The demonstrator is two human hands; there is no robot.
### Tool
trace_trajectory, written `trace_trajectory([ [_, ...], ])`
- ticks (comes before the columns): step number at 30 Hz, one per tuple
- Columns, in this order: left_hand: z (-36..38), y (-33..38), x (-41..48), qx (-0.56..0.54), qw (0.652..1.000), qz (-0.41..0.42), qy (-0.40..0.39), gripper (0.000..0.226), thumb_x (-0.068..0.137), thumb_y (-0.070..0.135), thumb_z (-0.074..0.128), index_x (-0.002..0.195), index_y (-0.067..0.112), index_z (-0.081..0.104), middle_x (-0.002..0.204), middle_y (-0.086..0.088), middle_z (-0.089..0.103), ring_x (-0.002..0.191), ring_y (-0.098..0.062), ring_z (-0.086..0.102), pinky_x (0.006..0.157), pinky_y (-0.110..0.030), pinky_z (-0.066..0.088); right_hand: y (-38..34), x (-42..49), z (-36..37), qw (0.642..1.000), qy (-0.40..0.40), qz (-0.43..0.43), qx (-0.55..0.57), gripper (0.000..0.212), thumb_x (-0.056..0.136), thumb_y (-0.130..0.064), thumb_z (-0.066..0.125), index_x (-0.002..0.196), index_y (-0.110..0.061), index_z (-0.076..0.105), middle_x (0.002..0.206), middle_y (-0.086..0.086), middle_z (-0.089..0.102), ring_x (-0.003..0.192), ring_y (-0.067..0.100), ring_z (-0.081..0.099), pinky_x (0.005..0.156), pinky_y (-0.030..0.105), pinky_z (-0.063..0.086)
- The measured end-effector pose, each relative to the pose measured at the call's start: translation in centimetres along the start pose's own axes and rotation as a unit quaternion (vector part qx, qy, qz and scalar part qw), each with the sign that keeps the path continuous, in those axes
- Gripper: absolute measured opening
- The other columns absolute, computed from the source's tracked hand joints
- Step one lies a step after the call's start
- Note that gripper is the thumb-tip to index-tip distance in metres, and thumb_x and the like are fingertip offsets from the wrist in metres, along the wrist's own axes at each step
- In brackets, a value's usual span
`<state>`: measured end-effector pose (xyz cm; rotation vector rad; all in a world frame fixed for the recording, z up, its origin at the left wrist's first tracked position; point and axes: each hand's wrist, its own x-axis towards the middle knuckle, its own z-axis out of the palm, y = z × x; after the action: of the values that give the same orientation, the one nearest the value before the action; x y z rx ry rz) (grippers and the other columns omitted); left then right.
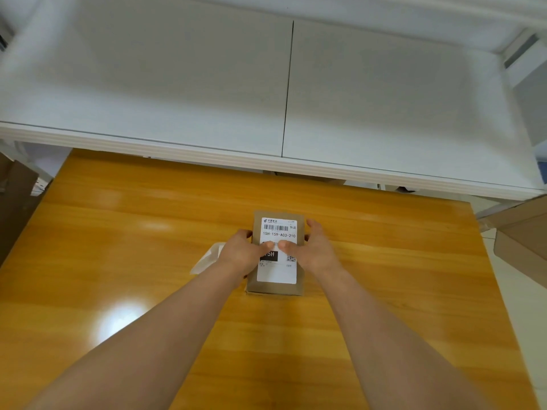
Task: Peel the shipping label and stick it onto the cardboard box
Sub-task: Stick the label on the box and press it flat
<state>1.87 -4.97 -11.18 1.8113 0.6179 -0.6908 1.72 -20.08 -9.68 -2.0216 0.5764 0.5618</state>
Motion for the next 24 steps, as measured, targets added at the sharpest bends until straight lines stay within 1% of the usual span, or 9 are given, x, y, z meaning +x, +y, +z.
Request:
trace_trajectory([
  [3,0.2,0.1,-0.1,-0.016,1.000,0.000,0.011,0.066,0.085,0.036,0.074,0.143,0.018,0.047,0.124,-0.007,0.069,0.105,-0.031,0.067,0.088,-0.050,0.057,0.2,-0.1,0.3,0.997,-0.034,0.054,-0.037,0.065,0.084,-0.040,0.073,0.136,-0.015,0.044,0.130,0.004,0.063,0.105,0.023,0.062,0.080,0.036,0.051],
  [6,0.4,0.2,-0.2,-0.020,1.000,0.011,0.007,0.067,0.086,0.035,0.073,0.144,0.016,0.046,0.128,-0.007,0.067,0.108,-0.030,0.067,0.092,-0.049,0.056,0.4,-0.1,0.6,0.996,-0.026,0.070,-0.039,0.058,0.086,-0.045,0.068,0.131,-0.016,0.046,0.126,0.004,0.065,0.107,0.026,0.063,0.088,0.047,0.055],
  [8,0.3,0.2,-0.5,-0.013,1.000,0.008,-0.001,0.069,0.086,0.034,0.073,0.146,0.016,0.044,0.131,-0.006,0.066,0.110,-0.027,0.065,0.090,-0.045,0.056,0.2,-0.1,0.7,0.996,-0.023,0.076,-0.049,0.058,0.088,-0.046,0.067,0.133,-0.017,0.044,0.127,0.005,0.063,0.110,0.028,0.062,0.089,0.048,0.055],
  [11,0.4,-0.1,-0.8,-0.013,1.000,-0.012,-0.023,0.070,0.087,0.034,0.071,0.147,0.017,0.040,0.134,-0.005,0.062,0.103,-0.023,0.058,0.064,-0.031,0.048,-0.1,-0.3,0.6,0.993,-0.033,0.096,-0.062,0.061,0.088,-0.048,0.065,0.136,-0.020,0.040,0.130,0.005,0.060,0.107,0.030,0.060,0.082,0.051,0.056],
  [13,0.5,-0.3,-1.1,-0.016,0.999,-0.019,-0.037,0.073,0.088,0.036,0.071,0.149,0.019,0.036,0.137,-0.004,0.059,0.100,-0.021,0.053,0.055,-0.028,0.040,-0.3,-0.6,0.5,0.990,-0.042,0.121,-0.060,0.062,0.087,-0.051,0.064,0.136,-0.024,0.038,0.128,0.005,0.058,0.100,0.032,0.058,0.072,0.053,0.059],
  [15,0.5,-0.3,-1.3,-0.014,0.999,-0.024,-0.041,0.077,0.086,0.037,0.072,0.151,0.022,0.033,0.138,-0.003,0.058,0.104,-0.023,0.053,0.058,-0.031,0.043,-0.5,-0.8,0.5,0.987,-0.048,0.139,-0.057,0.062,0.086,-0.053,0.064,0.135,-0.026,0.038,0.127,0.005,0.057,0.100,0.035,0.060,0.069,0.055,0.060],
  [19,0.3,0.2,-1.5,-0.013,0.997,-0.055,-0.045,0.080,0.083,0.035,0.076,0.150,0.025,0.033,0.133,-0.005,0.062,0.114,-0.033,0.059,0.077,-0.048,0.053,-0.8,-1.1,0.6,0.987,-0.050,0.142,-0.060,0.061,0.085,-0.054,0.065,0.133,-0.026,0.039,0.128,0.006,0.056,0.103,0.038,0.061,0.067,0.055,0.061],
  [22,0.3,0.6,-1.7,-0.017,0.997,-0.065,-0.040,0.080,0.081,0.033,0.078,0.148,0.025,0.036,0.129,-0.006,0.064,0.113,-0.036,0.061,0.078,-0.052,0.055,-0.8,-1.3,0.4,0.987,-0.055,0.138,-0.059,0.061,0.086,-0.052,0.065,0.134,-0.026,0.039,0.130,0.005,0.056,0.105,0.038,0.061,0.067,0.053,0.061],
  [24,0.3,0.6,-1.7,-0.021,0.997,-0.064,-0.034,0.079,0.080,0.030,0.079,0.148,0.024,0.037,0.129,-0.006,0.065,0.111,-0.035,0.061,0.071,-0.047,0.055,-0.7,-1.4,0.3,0.987,-0.062,0.135,-0.056,0.061,0.086,-0.049,0.066,0.135,-0.027,0.038,0.130,0.005,0.057,0.105,0.037,0.061,0.070,0.053,0.061],
])
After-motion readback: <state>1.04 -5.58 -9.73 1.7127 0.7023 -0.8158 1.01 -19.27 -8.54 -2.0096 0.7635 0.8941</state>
